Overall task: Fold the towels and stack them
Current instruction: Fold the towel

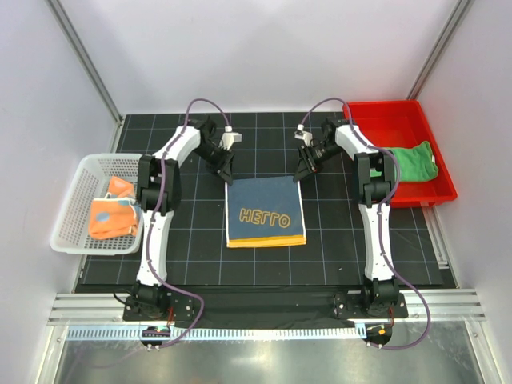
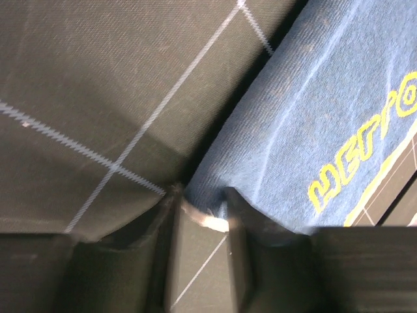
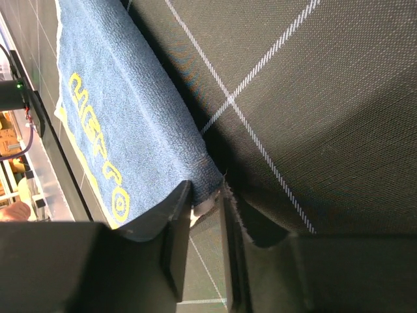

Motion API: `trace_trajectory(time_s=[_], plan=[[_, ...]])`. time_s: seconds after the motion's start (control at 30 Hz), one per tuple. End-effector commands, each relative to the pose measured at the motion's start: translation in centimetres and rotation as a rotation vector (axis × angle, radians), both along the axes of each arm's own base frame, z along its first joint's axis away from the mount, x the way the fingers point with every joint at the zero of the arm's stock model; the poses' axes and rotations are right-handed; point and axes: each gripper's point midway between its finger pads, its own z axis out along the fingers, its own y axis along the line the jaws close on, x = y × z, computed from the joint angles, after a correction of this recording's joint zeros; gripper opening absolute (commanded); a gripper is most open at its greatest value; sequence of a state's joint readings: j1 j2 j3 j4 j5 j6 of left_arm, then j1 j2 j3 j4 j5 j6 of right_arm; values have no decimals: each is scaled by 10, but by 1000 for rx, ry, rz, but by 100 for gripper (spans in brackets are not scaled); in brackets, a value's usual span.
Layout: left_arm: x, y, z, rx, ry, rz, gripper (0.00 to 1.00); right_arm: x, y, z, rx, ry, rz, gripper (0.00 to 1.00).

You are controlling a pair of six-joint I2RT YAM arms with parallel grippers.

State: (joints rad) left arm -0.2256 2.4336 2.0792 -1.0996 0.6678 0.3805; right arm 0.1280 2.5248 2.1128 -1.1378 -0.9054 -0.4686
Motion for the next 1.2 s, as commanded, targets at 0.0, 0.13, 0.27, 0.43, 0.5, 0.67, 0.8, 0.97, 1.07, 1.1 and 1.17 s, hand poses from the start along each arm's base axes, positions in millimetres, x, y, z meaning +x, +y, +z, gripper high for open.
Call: trace_trajectory(time_s=[0.0, 0.13, 0.27, 0.43, 0.5, 0.67, 0.8, 0.97, 1.07, 1.1, 1.17], plan=[[3, 2, 11, -41, 1, -5, 41, 10, 4, 16, 34, -54, 8, 29], [3, 2, 9, -46, 4, -10, 37, 11, 3, 16, 33, -57, 4, 13], [3, 1, 7, -55, 15, -11, 19, 10, 2, 17, 27, -58, 7, 4], [12, 0, 11, -49, -8, 8, 0, 13, -2, 15, -10, -74, 0, 1], [16, 2, 16, -38, -27, 26, 0, 17, -9, 9, -58, -77, -35, 1], [30, 4, 51, -36, -153, 68, 0, 32, -17, 40, -84, -234, -106, 1], [35, 2, 75, -56, -234, 100, 0, 33, -19, 67, -74, -348, -128, 1], [28, 4, 84, -60, -256, 113, 0, 22, -21, 83, -71, -436, -154, 1], [20, 4, 89, -70, -252, 113, 0, 13, -18, 79, -72, -438, -179, 1], [15, 5, 83, -66, -239, 113, 0, 10, -17, 86, -73, -460, -187, 1], [10, 5, 94, -74, -261, 121, 0, 1, -14, 82, -85, -466, -192, 1]])
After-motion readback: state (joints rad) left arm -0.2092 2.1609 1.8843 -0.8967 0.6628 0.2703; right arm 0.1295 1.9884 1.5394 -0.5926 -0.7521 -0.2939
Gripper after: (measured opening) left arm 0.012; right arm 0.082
